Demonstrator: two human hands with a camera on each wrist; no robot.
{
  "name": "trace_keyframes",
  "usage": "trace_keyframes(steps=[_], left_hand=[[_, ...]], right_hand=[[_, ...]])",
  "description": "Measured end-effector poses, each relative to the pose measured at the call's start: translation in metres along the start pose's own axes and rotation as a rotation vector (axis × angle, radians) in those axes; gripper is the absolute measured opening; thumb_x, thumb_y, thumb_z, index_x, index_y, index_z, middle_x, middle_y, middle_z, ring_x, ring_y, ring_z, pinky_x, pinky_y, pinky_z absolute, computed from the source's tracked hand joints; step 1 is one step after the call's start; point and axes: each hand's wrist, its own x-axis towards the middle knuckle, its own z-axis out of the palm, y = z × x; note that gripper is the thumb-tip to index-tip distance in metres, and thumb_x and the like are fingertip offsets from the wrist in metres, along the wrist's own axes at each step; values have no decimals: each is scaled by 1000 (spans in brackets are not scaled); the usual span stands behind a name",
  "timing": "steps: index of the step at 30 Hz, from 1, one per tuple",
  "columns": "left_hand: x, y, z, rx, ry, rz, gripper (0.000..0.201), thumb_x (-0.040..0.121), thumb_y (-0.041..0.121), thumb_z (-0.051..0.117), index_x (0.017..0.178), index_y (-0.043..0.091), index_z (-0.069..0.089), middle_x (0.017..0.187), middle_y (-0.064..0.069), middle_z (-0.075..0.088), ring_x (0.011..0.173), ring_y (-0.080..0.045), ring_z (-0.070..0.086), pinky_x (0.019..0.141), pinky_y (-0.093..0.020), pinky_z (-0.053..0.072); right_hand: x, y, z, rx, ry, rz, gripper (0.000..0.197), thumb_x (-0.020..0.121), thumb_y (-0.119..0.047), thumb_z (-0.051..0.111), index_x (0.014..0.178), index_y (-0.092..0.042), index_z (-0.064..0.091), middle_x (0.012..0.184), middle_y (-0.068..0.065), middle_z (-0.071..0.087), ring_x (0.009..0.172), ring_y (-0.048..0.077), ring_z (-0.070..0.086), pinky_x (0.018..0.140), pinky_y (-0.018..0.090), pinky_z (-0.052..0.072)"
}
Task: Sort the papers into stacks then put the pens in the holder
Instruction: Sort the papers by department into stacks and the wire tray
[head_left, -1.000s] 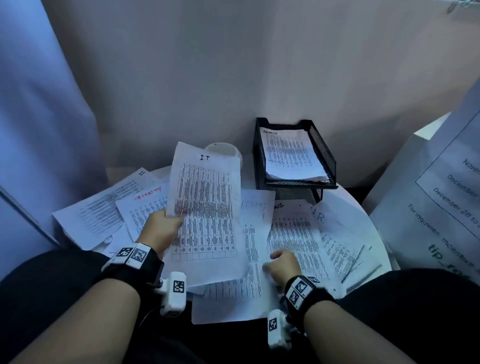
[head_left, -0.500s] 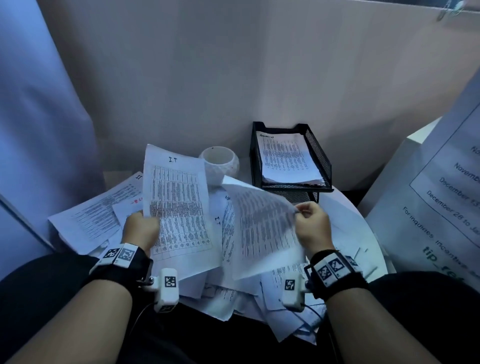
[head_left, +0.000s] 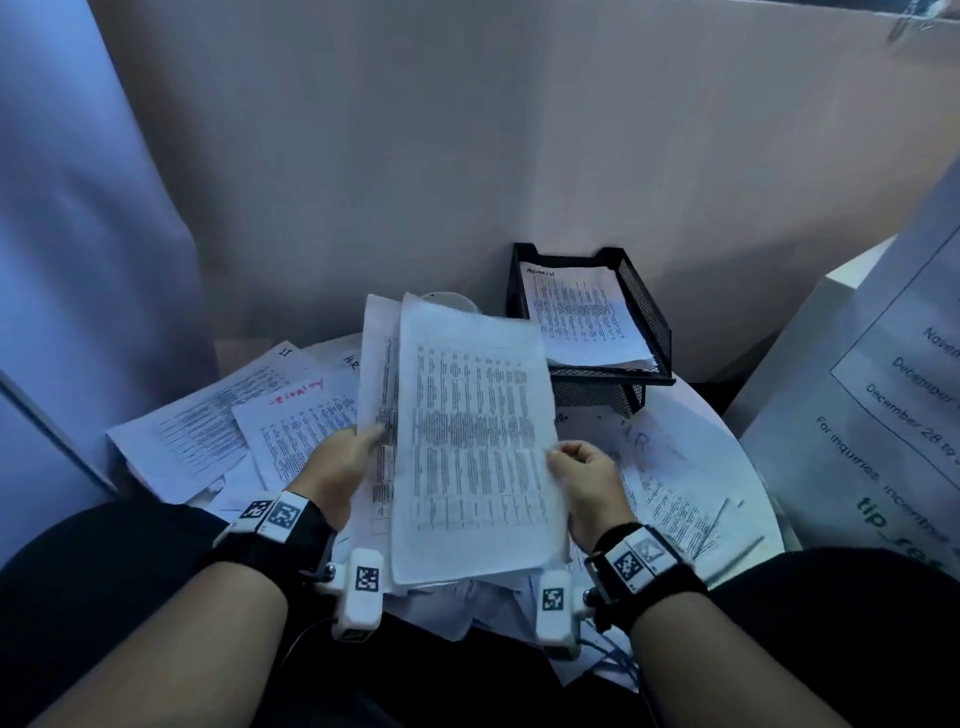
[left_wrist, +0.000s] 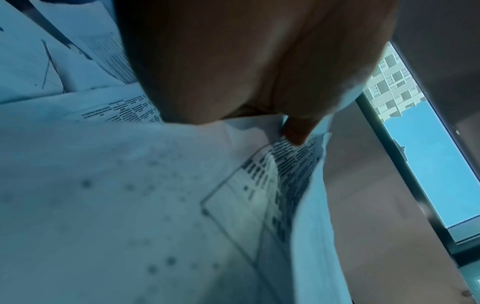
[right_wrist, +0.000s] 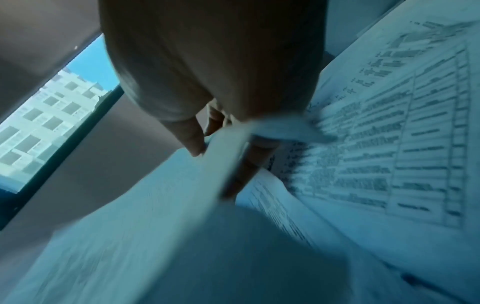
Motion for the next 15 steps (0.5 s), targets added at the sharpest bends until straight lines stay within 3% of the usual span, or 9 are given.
trace_keyframes(steps=[2,4,5,6,8,9,12,15], left_hand=[[-3,1,1,-41,-43,-24,65,98,58,57,143,11,58,141,3,60,137,-22,50,116,-40,35],[-4,-1,0,42,-87,-11,85,77,79,66,137,19,64,137,2,62,127,-27,57,105,-46,44],[-4,-3,0,119,-105,21,77,73,78,72,124,20,70,126,2,67,114,-32,64,93,-45,48],[-2,-5,0,192,-112,57,56,77,65,78,111,20,74,116,-3,74,106,-36,69,87,-46,53],[2,-9,2,271,-56,91,13,93,27,75,99,16,74,100,-11,78,99,-38,73,84,-46,58],[6,-11,0,289,-15,94,5,95,17,71,97,13,74,97,-13,77,94,-36,73,85,-46,58],[11,-12,-7,298,65,97,9,97,13,67,90,10,71,85,-15,68,79,-27,62,74,-38,49],[19,-12,-17,275,140,81,8,94,13,69,88,10,73,94,-27,72,80,-29,64,78,-47,56]], right_hand=[[-3,10,9,4,-24,23,7,95,-7,65,88,-6,65,87,15,68,73,26,64,73,45,58],[-4,19,17,-12,-34,41,5,95,-9,67,92,-5,66,92,17,68,79,28,64,82,51,59],[-3,23,19,-22,-40,53,6,94,-10,68,94,-5,67,95,18,69,82,29,64,85,53,59],[-3,26,21,-27,-45,74,7,93,-11,69,95,-5,67,98,19,69,83,29,64,85,55,58],[0,32,21,7,-28,107,6,93,-9,68,97,-6,67,101,20,70,83,29,66,77,49,62],[1,33,20,28,5,112,5,93,-7,67,98,-6,66,101,19,70,83,28,66,72,43,62],[10,40,9,-50,172,118,10,95,-9,65,105,-11,66,108,9,66,95,22,63,85,42,60],[17,50,1,-107,179,212,25,96,-14,65,121,-14,60,114,5,61,101,23,60,88,44,57]])
